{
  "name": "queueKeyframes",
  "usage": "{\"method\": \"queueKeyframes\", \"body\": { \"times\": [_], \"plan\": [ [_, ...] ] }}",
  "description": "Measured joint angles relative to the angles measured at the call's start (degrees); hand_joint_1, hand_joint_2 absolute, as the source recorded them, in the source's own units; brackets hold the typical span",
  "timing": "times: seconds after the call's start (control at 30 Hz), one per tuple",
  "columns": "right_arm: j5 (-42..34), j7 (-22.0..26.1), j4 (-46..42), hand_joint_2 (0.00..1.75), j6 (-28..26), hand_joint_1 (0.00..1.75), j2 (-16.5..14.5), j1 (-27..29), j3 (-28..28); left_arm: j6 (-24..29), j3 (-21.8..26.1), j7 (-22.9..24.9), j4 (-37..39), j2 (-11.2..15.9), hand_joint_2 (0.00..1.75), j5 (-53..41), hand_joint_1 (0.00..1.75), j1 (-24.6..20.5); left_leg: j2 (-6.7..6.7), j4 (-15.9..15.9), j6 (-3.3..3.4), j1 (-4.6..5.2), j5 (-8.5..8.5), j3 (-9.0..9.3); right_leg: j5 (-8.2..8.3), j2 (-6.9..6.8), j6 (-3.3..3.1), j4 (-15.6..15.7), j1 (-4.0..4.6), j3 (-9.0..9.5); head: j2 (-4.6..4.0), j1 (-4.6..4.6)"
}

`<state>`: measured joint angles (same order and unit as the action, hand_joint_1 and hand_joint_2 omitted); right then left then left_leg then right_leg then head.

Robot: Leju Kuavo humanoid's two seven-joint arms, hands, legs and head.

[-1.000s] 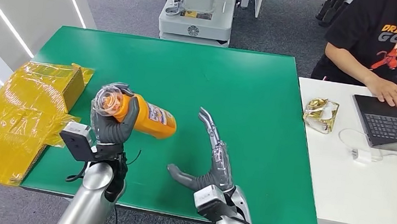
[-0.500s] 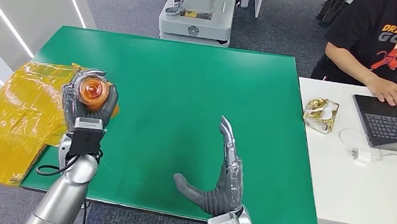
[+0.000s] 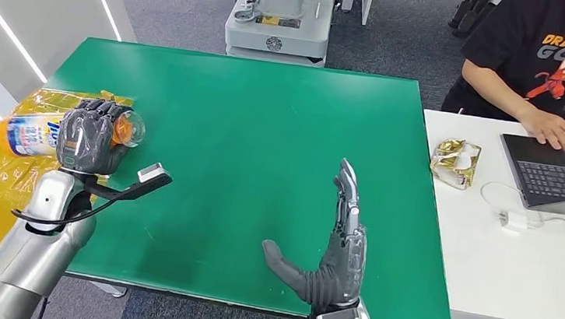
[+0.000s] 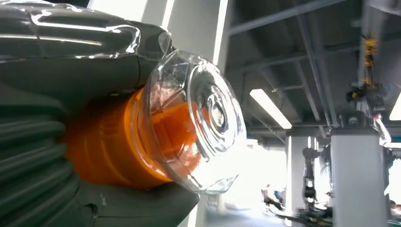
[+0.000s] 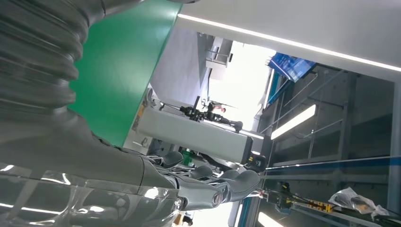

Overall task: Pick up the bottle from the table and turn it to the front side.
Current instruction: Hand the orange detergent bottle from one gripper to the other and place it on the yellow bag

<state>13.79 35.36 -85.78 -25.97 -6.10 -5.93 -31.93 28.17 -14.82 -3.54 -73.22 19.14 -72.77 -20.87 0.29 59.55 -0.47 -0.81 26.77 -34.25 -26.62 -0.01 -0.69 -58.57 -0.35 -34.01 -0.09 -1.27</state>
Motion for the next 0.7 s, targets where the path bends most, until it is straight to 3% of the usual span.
{"method": "queueKeyframes", "body": {
  "times": [0.17,0.3,0.53,0.7],
  "plan": [
    [0.0,-0.2,0.0,1.75,0.4,0.00,-0.4,-0.5,0.3,-0.6,-0.2,1.7,4.6,2.1,1.75,-5.3,1.75,-2.1,0.01,0.0,0.00,0.01,0.00,0.00,0.02,0.01,-0.03,0.0,0.00,-0.01,0.00,0.00],
    [-0.3,0.1,-0.1,1.75,1.2,0.00,-0.8,-1.0,0.5,-4.8,-1.2,2.0,9.6,2.3,1.75,-7.0,1.75,-4.3,-0.02,0.0,0.00,0.02,0.00,0.00,0.02,-0.03,-0.03,0.0,-0.01,-0.01,0.00,0.00],
    [0.2,0.1,-1.1,1.75,2.5,0.00,-1.2,-0.9,1.1,-8.1,-4.8,2.4,22.9,-0.3,1.75,-9.6,1.75,-9.3,-0.01,0.0,0.00,0.02,0.00,0.00,0.03,-0.02,-0.03,0.0,-0.01,-0.02,0.00,0.01],
    [1.4,-0.5,-2.4,1.75,2.8,0.00,-1.4,-0.5,1.7,-14.0,-8.8,6.7,33.8,-3.3,1.75,-13.5,1.75,-13.0,-0.01,0.0,0.00,0.02,0.00,-0.01,0.03,-0.01,-0.03,0.0,-0.01,-0.03,0.00,0.01]
  ]
}}
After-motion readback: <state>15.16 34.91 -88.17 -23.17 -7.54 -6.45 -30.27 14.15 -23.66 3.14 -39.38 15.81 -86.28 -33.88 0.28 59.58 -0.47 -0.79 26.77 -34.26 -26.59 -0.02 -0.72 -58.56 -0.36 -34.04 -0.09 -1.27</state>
